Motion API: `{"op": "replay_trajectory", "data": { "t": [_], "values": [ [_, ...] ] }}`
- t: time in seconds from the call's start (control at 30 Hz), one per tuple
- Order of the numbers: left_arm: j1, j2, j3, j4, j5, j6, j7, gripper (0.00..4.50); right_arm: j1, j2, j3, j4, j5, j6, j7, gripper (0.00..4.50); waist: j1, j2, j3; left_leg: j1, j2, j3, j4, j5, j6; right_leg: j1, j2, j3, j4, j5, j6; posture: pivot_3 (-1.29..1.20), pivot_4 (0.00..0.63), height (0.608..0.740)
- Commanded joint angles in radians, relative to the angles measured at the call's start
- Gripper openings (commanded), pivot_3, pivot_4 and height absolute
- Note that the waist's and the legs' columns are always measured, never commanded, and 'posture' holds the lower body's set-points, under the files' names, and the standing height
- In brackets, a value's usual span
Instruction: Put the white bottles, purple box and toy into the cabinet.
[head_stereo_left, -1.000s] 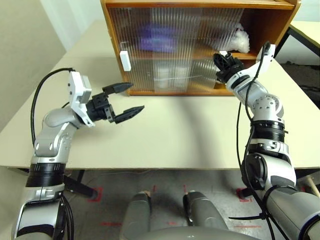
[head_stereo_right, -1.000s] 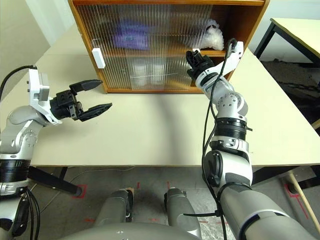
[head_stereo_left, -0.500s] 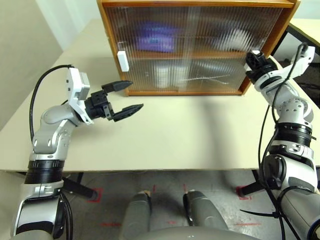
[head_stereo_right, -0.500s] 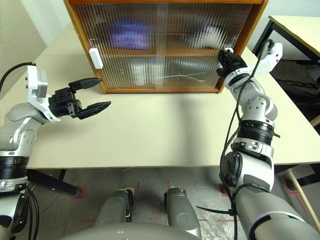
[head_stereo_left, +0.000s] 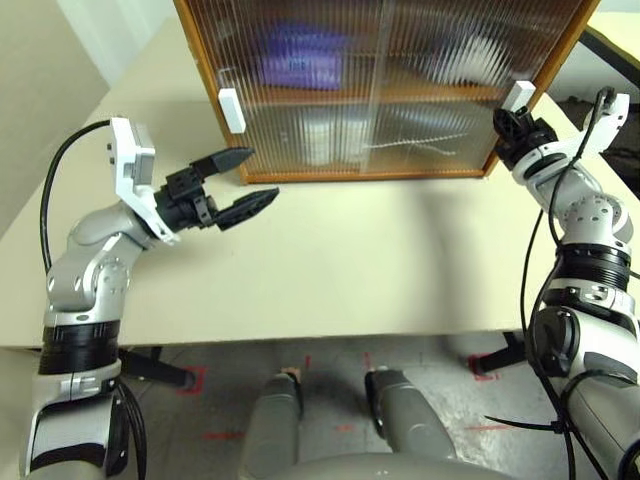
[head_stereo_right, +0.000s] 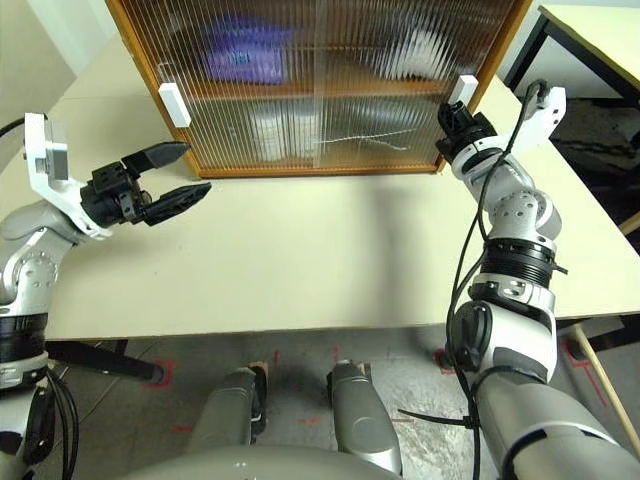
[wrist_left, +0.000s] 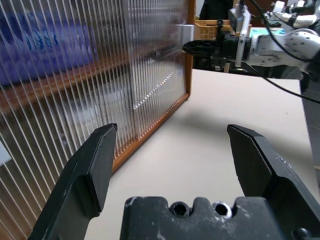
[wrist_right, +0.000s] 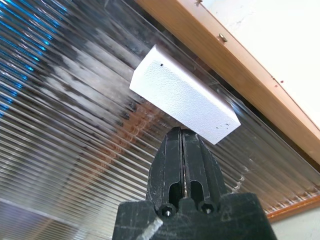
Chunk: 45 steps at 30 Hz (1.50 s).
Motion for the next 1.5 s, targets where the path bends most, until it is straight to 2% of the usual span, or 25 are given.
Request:
{"op": "replay_trajectory", "data": {
  "t": [0.03, 0.23, 0.27, 0.4, 0.5, 0.57, 0.67, 0.77, 0.9, 1.0, 1.13, 1.23, 1.3, 1.37, 1.4, 1.5],
  "values": [
    [0.059, 0.009, 0.022, -0.046, -0.008, 0.016, 0.02, 4.5, 0.019, -0.018, -0.007, 0.005, -0.002, 0.015, 0.0, 0.03, 0.008, 0.0, 0.0, 0.0, 0.0, 0.0, 0.0, 0.0, 0.0, 0.0, 0.0, 0.0, 0.0, -0.001, 0.001, 0.14, 0.116, 0.74],
    [0.053, -0.009, 0.075, -0.057, -0.058, 0.043, 0.093, 4.5, 0.045, -0.031, 0.015, -0.052, 0.025, 0.097, 0.034, 0.03, 0.013, -0.002, 0.002, -0.002, 0.0, 0.002, 0.0, 0.0, 0.0, 0.0, -0.001, 0.001, -0.001, -0.002, 0.002, 0.14, 0.107, 0.74],
    [0.05, -0.007, 0.095, -0.054, -0.07, 0.046, 0.104, 4.5, 0.058, -0.048, 0.014, -0.072, 0.029, 0.124, 0.034, 0.23, 0.013, -0.002, 0.002, -0.002, 0.0, 0.002, 0.0, 0.0, 0.0, 0.0, -0.001, 0.001, -0.001, -0.002, 0.002, 0.15, 0.114, 0.74],
    [0.086, 0.01, 0.124, -0.078, -0.083, 0.052, 0.108, 4.5, 0.09, -0.097, 0.004, -0.125, 0.03, 0.168, 0.034, 1.4, 0.015, -0.002, 0.003, -0.001, 0.0, 0.002, 0.0, 0.0, 0.0, -0.001, -0.001, 0.001, -0.001, -0.003, 0.002, 0.14, 0.109, 0.74],
    [0.109, 0.008, 0.171, -0.08, -0.104, 0.06, 0.133, 4.5, 0.104, -0.096, -0.031, -0.158, 0.079, 0.199, 0.039, 2.56, 0.012, -0.003, 0.006, -0.001, 0.001, 0.003, -0.001, 0.0, 0.0, -0.001, -0.001, 0.001, -0.002, -0.003, 0.002, 0.14, 0.126, 0.74],
    [0.118, 0.016, 0.187, -0.071, -0.107, 0.062, 0.134, 4.5, 0.139, -0.096, -0.037, -0.196, 0.128, 0.239, 0.098, 3.33, 0.011, -0.006, 0.007, -0.001, 0.001, 0.003, -0.001, 0.0, 0.0, -0.001, -0.001, 0.001, -0.002, -0.003, 0.002, 0.14, 0.11, 0.74],
    [0.055, 0.007, 0.238, -0.001, -0.092, 0.078, 0.259, 4.5, 0.276, -0.162, -0.02, -0.236, 0.144, 0.216, 0.339, 4.44, 0.024, -0.007, 0.005, -0.001, 0.001, 0.003, -0.002, 0.0, 0.0, -0.001, -0.001, 0.001, -0.002, -0.003, 0.001, 0.16, 0.087, 0.74],
    [0.039, 0.021, 0.245, 0.055, -0.033, 0.075, 0.339, 4.5, 0.388, -0.261, -0.009, -0.178, 0.1, 0.148, 0.546, 4.48, 0.042, -0.006, 0.005, -0.002, 0.001, 0.004, -0.001, 0.0, 0.0, 0.0, -0.001, 0.0, -0.002, -0.005, 0.004, 0.17, 0.086, 0.74],
    [0.02, 0.035, 0.253, 0.145, 0.071, 0.022, 0.435, 4.5, 0.439, -0.364, 0.039, 0.019, -0.057, -0.101, 0.74, 4.48, 0.044, -0.01, 0.002, -0.002, 0.0, 0.008, 0.001, 0.0, -0.001, 0.001, -0.003, 0.001, -0.004, -0.005, 0.006, 0.16, 0.067, 0.74],
    [-0.05, 0.022, 0.259, 0.235, 0.109, 0.004, 0.522, 4.5, 0.354, -0.351, 0.022, 0.194, -0.115, -0.288, 0.739, 4.48, 0.033, -0.017, 0.001, 0.0, 0.001, 0.008, 0.001, -0.003, -0.005, 0.001, -0.003, 0.001, -0.005, -0.002, 0.006, 0.16, 0.067, 0.74],
    [-0.109, 0.024, 0.219, 0.278, 0.153, 0.017, 0.562, 4.5, 0.285, -0.374, 0.055, 0.39, -0.217, -0.475, 0.755, 4.48, 0.031, -0.019, 0.003, 0.001, 0.001, 0.008, 0.0, -0.003, -0.005, 0.0, -0.002, 0.002, -0.006, 0.003, 0.005, 0.14, 0.114, 0.74],
    [-0.077, 0.036, 0.173, 0.283, 0.204, 0.023, 0.552, 4.5, 0.278, -0.386, 0.073, 0.451, -0.253, -0.538, 0.812, 4.48, 0.03, -0.019, 0.005, 0.001, 0.001, 0.008, 0.0, -0.003, -0.006, 0.001, -0.002, 0.002, -0.007, 0.004, 0.005, 0.09, 0.113, 0.74],
    [-0.051, 0.022, 0.174, 0.286, 0.225, -0.001, 0.567, 4.5, 0.272, -0.385, 0.06, 0.49, -0.252, -0.569, 0.832, 4.48, 0.029, -0.018, 0.004, 0.001, 0.0, 0.009, 0.001, -0.003, -0.006, 0.001, -0.002, 0.003, -0.007, 0.004, 0.005, 0.06, 0.079, 0.74],
    [-0.048, -0.012, 0.208, 0.283, 0.206, -0.001, 0.608, 4.5, 0.263, -0.377, 0.028, 0.532, -0.234, -0.595, 0.819, 4.48, 0.026, -0.018, 0.003, 0.0, 0.001, 0.01, 0.001, -0.003, -0.006, 0.001, -0.002, 0.004, -0.007, 0.004, 0.005, 0.04, 0.091, 0.74],
    [-0.047, -0.022, 0.215, 0.286, 0.204, 0.002, 0.621, 4.5, 0.263, -0.371, 0.011, 0.546, -0.222, -0.603, 0.812, 4.48, 0.026, -0.018, 0.003, 0.0, 0.001, 0.01, 0.001, -0.003, -0.006, 0.001, -0.002, 0.004, -0.007, 0.003, 0.005, 0.06, 0.067, 0.74],
    [-0.083, -0.017, 0.182, 0.3, 0.233, -0.008, 0.626, 4.5, 0.243, -0.365, -0.009, 0.587, -0.211, -0.603, 0.812, 4.48, 0.024, -0.021, -0.001, -0.001, 0.001, 0.01, 0.001, -0.001, -0.005, 0.001, -0.002, 0.004, -0.008, 0.005, 0.01, 0.09, 0.062, 0.74]
  ]
}}
